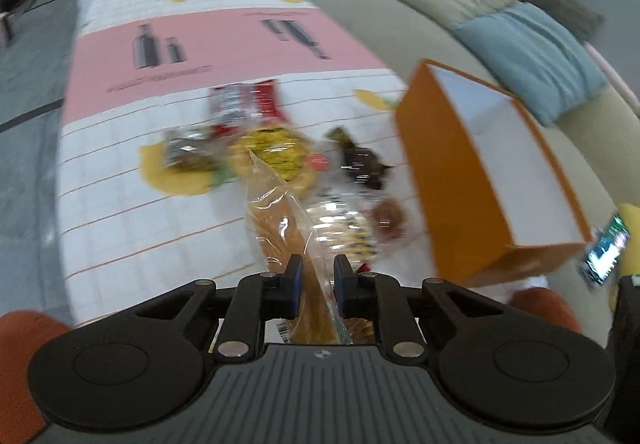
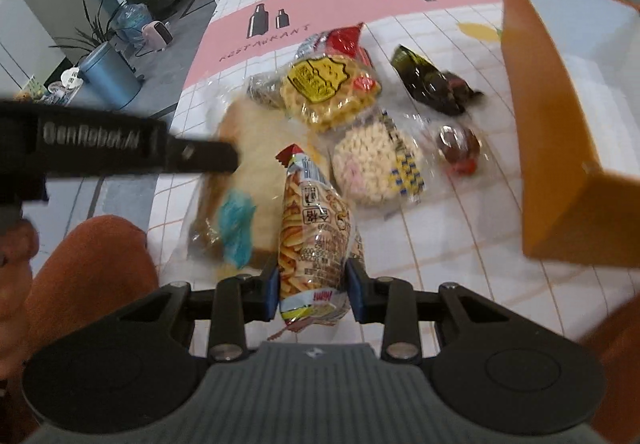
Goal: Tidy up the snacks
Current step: 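Grasp the bagged bread slice with the left tool while the right tool grasps the stick-snack bag, then lift and carry the bread slice and stick-snack bag over the orange box with both tools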
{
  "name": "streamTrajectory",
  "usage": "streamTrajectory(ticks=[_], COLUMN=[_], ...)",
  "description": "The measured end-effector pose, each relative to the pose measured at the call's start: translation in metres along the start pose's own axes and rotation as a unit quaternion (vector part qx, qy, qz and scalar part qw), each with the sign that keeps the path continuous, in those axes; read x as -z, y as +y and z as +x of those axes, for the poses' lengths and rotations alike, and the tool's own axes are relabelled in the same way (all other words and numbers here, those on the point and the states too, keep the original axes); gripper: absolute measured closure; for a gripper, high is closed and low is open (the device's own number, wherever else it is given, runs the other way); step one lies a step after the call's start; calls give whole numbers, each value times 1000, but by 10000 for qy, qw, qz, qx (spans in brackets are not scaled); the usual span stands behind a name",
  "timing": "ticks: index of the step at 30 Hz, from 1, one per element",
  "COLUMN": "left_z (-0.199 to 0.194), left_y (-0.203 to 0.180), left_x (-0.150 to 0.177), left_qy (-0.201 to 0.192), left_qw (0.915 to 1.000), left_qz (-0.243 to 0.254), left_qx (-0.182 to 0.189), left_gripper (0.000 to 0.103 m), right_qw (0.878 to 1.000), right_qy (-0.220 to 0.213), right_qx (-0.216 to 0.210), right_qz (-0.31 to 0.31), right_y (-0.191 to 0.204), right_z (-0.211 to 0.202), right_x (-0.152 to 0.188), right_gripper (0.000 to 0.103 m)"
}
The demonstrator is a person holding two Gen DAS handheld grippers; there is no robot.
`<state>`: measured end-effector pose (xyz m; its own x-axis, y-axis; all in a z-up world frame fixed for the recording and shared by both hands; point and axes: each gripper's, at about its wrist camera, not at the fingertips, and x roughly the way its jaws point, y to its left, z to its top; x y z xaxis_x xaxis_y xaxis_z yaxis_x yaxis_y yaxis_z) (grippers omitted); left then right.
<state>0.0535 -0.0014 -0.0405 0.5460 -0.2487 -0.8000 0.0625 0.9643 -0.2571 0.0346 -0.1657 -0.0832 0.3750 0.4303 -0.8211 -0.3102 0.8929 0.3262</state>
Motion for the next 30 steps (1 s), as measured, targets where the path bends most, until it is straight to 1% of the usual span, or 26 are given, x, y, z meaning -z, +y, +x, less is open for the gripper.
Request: streamTrajectory(ticks=[3, 5, 8, 10, 12, 14, 16, 17, 18, 19, 20, 21, 23, 27, 30], left_z=[7, 11, 18, 20, 19, 17, 15, 13, 12, 13, 14, 17, 23, 25, 33], left_y=[-16, -23, -30, -36, -39, -40, -43, -45, -48, -50, -52, -50, -44, -30, -18], left_x=[-1, -3, -7, -9, -9, -8, -6, -5, -2, 2, 6, 9, 8, 2, -2], left_qy=[-41, 14, 110, 111, 82, 63, -1, -90, -214, -346, -407, -348, -164, 24, 332], left_qw=[9997, 9995, 9992, 9990, 9988, 9986, 9980, 9968, 9944, 9907, 9883, 9886, 9922, 9969, 9986], left_qz=[222, 290, 307, 386, 462, 526, 621, 718, 831, 967, 1075, 1089, 830, 348, -97], left_qx=[12, 118, 250, 200, 110, 31, -152, -327, -612, -894, -1002, -976, -913, -701, -399], left_gripper=[85, 85, 85, 85, 84, 73, 65, 62, 53, 52, 52, 52, 51, 36, 36], right_qw=[9996, 9985, 9974, 9966, 9960, 9959, 9962, 9961, 9961, 9960, 9961, 9963, 9969, 9969, 9968], right_qy=[-76, -128, -326, -421, -493, -524, -535, -539, -533, -540, -553, -569, -585, -583, -591], right_qx=[114, 100, 187, 217, 160, 133, 93, 22, -41, -76, -95, -100, -87, -60, -70], right_qz=[250, 514, 611, 673, 732, 723, 685, 696, 706, 702, 676, 632, 528, 517, 543], right_y=[-12, -21, -27, -30, -33, -33, -32, -32, -32, -32, -31, -29, -27, -28, -30], right_z=[-9, -12, -15, -16, -17, -19, -16, -15, -13, -11, -10, -9, -7, -6, -6], right_x=[7, 8, 7, 3, 1, 1, 2, 2, 1, -1, -2, -3, -5, -5, -5], right_gripper=[71, 71, 71, 71, 71, 71, 71, 71, 71, 71, 71, 71, 71, 71, 71])
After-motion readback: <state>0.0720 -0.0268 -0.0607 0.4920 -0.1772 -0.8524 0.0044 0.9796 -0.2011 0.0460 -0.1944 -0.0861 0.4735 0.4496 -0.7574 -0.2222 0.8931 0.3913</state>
